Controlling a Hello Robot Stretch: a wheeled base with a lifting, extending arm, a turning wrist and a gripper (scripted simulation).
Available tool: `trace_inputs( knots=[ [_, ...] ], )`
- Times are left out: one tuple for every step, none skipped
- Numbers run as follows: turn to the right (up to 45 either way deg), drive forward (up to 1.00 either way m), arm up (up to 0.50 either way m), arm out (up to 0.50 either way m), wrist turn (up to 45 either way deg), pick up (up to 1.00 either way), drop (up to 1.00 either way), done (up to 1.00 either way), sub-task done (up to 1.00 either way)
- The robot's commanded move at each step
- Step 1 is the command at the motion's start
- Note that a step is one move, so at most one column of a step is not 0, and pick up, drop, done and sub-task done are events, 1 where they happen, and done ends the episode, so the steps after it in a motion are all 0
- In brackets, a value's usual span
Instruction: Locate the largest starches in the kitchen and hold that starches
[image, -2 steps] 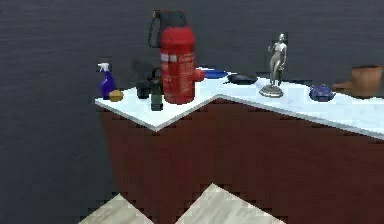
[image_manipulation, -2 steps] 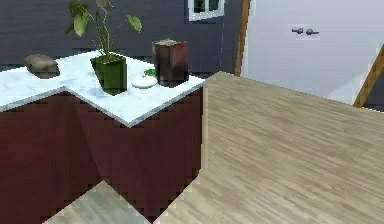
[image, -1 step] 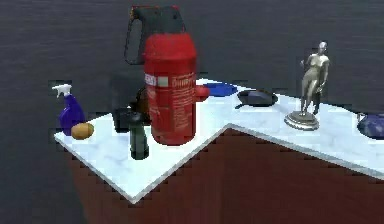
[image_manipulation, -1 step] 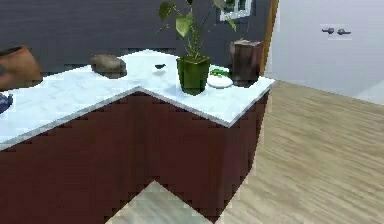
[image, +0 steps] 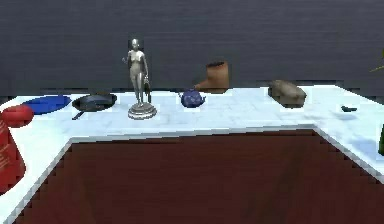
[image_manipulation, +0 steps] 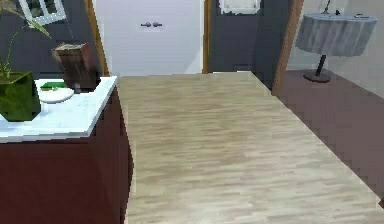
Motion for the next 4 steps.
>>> trace_inputs(
  knots=[
    [12.0, 0.0, 0.0, 0.0, 0.0, 0.0, 0.0, 0.0, 0.0],
    [0.0, 0.55, 0.0, 0.0, 0.0, 0.0, 0.0, 0.0, 0.0],
    [-45.0, 0.0, 0.0, 0.0, 0.0, 0.0, 0.0, 0.0, 0.0],
    [-21.0, 0.0, 0.0, 0.0, 0.0, 0.0, 0.0, 0.0, 0.0]
  ],
)
